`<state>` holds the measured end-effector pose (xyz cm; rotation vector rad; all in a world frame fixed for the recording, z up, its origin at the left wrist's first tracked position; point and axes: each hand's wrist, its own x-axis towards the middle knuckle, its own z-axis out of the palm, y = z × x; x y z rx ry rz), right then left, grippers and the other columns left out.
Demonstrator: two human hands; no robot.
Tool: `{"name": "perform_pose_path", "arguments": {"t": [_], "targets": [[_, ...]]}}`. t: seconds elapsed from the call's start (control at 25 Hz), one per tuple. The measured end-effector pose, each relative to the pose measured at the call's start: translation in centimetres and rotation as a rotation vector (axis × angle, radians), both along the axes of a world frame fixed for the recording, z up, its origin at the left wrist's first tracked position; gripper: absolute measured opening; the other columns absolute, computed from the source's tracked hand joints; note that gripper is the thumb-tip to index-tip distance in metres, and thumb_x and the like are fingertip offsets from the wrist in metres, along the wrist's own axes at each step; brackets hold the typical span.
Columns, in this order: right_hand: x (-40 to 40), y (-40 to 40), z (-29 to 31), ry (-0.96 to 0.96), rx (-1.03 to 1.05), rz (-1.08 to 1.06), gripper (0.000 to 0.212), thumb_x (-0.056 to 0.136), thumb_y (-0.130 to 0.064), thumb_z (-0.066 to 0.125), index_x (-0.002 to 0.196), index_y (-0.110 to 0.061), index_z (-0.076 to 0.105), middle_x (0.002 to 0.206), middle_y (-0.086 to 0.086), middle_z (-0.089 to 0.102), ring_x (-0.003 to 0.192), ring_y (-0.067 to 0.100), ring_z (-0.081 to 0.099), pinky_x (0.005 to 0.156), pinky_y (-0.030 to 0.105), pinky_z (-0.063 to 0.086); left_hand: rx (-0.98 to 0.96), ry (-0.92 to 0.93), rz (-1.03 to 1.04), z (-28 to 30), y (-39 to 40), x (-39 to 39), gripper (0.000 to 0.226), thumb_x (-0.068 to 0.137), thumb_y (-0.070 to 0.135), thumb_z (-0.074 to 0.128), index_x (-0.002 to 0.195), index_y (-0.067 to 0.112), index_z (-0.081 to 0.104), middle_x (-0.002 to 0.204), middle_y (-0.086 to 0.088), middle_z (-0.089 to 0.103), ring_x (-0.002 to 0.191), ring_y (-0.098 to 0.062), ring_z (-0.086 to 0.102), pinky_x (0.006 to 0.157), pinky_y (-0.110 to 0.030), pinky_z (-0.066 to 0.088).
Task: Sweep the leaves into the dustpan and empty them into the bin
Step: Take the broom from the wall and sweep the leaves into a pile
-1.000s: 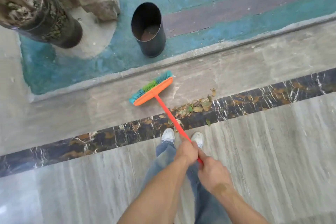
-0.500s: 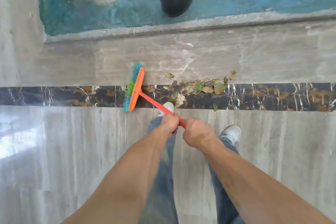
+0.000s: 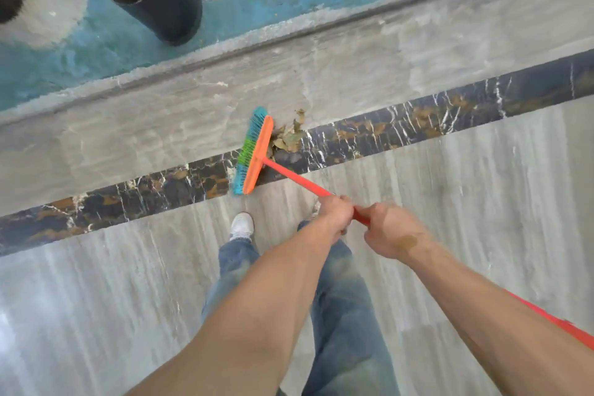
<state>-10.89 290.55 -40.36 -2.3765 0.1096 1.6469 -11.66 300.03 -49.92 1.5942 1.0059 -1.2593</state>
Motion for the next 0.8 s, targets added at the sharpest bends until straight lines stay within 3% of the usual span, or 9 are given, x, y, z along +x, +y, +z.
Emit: {"name": "perform_pose_path", "arguments": {"t": [0.08,0.12,0.2,0.28,0.48,0.64,0.72,0.8], "targets": [[-2.3,-1.0,1.9,0.003,-0.005,-0.092,0.060,0.084,-0.008,0.039,0.127,-0.047,0.053,0.097,0.003,0.067,0.093,0.028,0.064,0.064,0.030,0.044,0.004,0.017,-0.062,1.8,-1.4,-1.2,0.038,0.100,0.022,0.034,0.128,-0.002,0.041,0.091,-0.012,0.061,0.068,-0.026,0.060,0.043,-0.024,0.046],[-3.7,-1.0,3.2,-0.010,-0.003,-0.142,0.061,0.084,-0.008,0.038,0.128,-0.047,0.052,0.092,0.002,0.066,0.091,0.028,0.064,0.064,0.030,0.046,0.010,0.010,-0.125,3.0,-1.5,-1.8,0.041,0.100,0.023,0.034,0.132,-0.003,0.037,0.107,-0.016,0.064,0.088,-0.033,0.065,0.060,-0.032,0.054],[-6.9,-0.1,5.8,-0.053,0.005,-0.234,0.061,0.088,-0.009,0.038,0.132,-0.050,0.048,0.092,0.000,0.069,0.092,0.027,0.065,0.067,0.032,0.049,0.017,-0.001,-0.306,5.6,-0.8,-3.3,0.048,0.102,0.022,0.031,0.142,-0.004,0.027,0.129,-0.020,0.058,0.116,-0.034,0.059,0.083,-0.035,0.050],[-9.8,1.5,7.9,-0.073,0.021,-0.381,0.061,0.092,-0.012,0.037,0.135,-0.054,0.045,0.101,-0.001,0.072,0.096,0.025,0.066,0.074,0.034,0.052,0.028,-0.038,-0.514,8.1,0.6,-4.6,0.051,0.104,0.018,0.029,0.147,-0.006,0.017,0.137,-0.020,0.053,0.127,-0.032,0.052,0.096,-0.033,0.041],[-11.8,8.5,5.0,-0.198,0.097,-0.870,0.050,0.094,-0.014,0.042,0.132,-0.043,0.056,0.081,-0.003,0.066,0.074,0.022,0.059,0.074,0.039,0.053,0.071,-0.198,-0.846,6.1,5.9,-3.4,0.068,0.101,0.030,0.028,0.151,-0.001,-0.006,0.133,-0.020,0.057,0.122,-0.037,0.054,0.096,-0.040,0.042],[-8.7,14.6,-0.8,-0.258,0.047,-1.074,0.042,0.098,-0.015,0.039,0.133,-0.032,0.056,0.109,0.011,0.070,0.102,0.034,0.062,0.079,0.036,0.048,0.091,-0.323,-1.021,0.9,8.8,0.7,0.060,0.098,0.026,0.030,0.149,0.003,0.010,0.124,-0.022,0.062,0.114,-0.039,0.059,0.089,-0.041,0.044],[-6.5,16.2,-4.0,-0.267,0.027,-1.146,0.044,0.096,-0.013,0.038,0.134,-0.029,0.054,0.115,0.013,0.068,0.107,0.036,0.061,0.082,0.037,0.049,0.061,-0.335,-1.059,-2.6,9.7,2.7,0.050,0.099,0.023,0.032,0.142,0.001,0.021,0.123,-0.024,0.061,0.114,-0.039,0.058,0.091,-0.040,0.044],[-7.0,17.8,-6.6,-0.227,0.007,-1.226,0.046,0.094,-0.012,0.038,0.134,-0.029,0.054,0.117,0.014,0.067,0.108,0.037,0.060,0.082,0.037,0.047,0.049,-0.317,-1.114,-5.6,10.6,2.4,0.050,0.100,0.023,0.033,0.142,-0.001,0.021,0.122,-0.024,0.061,0.113,-0.038,0.058,0.090,-0.040,0.042]]}}
